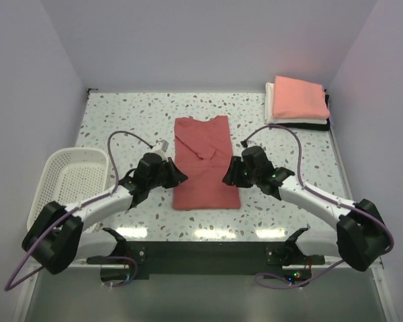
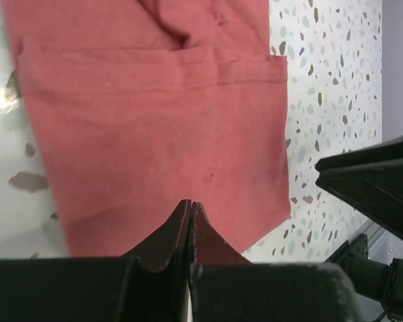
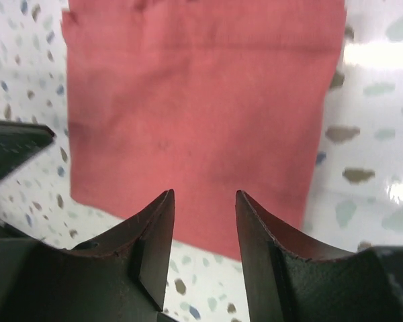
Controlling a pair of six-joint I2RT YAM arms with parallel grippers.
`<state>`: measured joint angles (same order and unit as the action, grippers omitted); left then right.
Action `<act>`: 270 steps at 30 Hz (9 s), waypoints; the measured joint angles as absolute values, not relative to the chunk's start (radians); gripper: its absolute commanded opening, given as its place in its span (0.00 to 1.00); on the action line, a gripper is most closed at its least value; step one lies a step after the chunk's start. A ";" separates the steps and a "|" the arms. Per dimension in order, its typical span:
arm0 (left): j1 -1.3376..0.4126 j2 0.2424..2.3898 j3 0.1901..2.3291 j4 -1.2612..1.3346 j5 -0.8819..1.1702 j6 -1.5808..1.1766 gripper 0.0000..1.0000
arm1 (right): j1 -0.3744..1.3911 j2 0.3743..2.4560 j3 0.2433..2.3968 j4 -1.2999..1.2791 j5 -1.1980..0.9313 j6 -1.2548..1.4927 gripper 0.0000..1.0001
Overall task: Fold and stack the t-shirts
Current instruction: Fold the tshirt
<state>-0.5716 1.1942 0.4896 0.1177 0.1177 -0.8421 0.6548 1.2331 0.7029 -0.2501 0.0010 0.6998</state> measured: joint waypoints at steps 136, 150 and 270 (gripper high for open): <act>-0.651 0.579 0.241 -0.215 0.173 -0.950 0.00 | 0.454 0.645 0.422 -0.473 -0.281 0.768 0.03; -0.528 1.083 0.640 -0.146 0.194 -0.879 0.00 | 0.430 1.159 0.831 -0.443 -0.225 0.695 0.01; -0.551 1.607 0.870 -0.047 0.064 -0.660 0.40 | 0.385 1.531 0.911 -0.322 0.091 0.554 0.59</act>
